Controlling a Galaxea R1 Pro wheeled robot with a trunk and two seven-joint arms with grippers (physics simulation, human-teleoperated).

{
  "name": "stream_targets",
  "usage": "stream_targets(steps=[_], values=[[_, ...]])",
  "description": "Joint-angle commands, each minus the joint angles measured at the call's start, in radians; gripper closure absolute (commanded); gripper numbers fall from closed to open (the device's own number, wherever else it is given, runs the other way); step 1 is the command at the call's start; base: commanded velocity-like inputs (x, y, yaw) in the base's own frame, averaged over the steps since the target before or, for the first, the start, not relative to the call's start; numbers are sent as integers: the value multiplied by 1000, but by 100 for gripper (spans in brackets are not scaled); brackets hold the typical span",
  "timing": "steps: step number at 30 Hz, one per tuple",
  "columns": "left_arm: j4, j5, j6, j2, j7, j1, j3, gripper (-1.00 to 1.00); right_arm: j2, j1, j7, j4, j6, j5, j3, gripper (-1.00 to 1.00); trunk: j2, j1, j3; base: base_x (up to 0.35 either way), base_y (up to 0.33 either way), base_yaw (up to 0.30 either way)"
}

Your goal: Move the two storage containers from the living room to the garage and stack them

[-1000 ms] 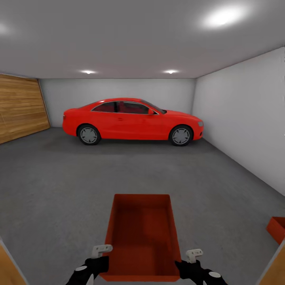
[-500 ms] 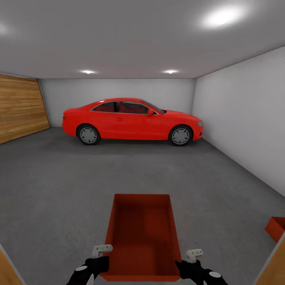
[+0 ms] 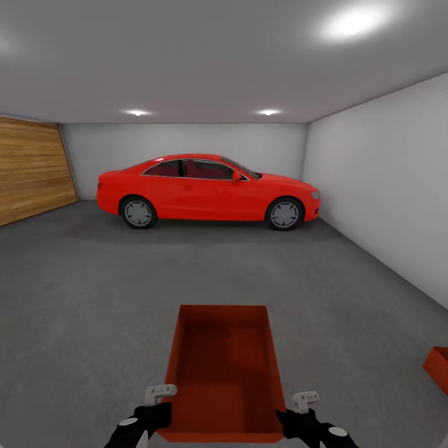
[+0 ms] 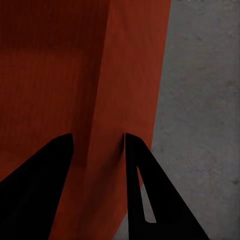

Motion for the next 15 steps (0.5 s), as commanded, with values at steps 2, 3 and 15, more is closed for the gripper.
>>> stream_targets(steps=[2, 3, 15], values=[[-4, 9, -13, -9, 3, -1, 4, 100, 16, 0, 9, 4, -2, 23, -4, 100, -1, 0, -2, 3, 38, 0], [-4, 9, -13, -9, 3, -1, 4, 100, 16, 0, 9, 4, -2, 23, -4, 100, -1, 0, -2, 2, 19, 0], [-4, 9, -13, -9, 3, -1, 3, 100, 16, 0, 11, 4, -2, 23, -4, 100, -1, 0, -2, 0, 2, 0]])
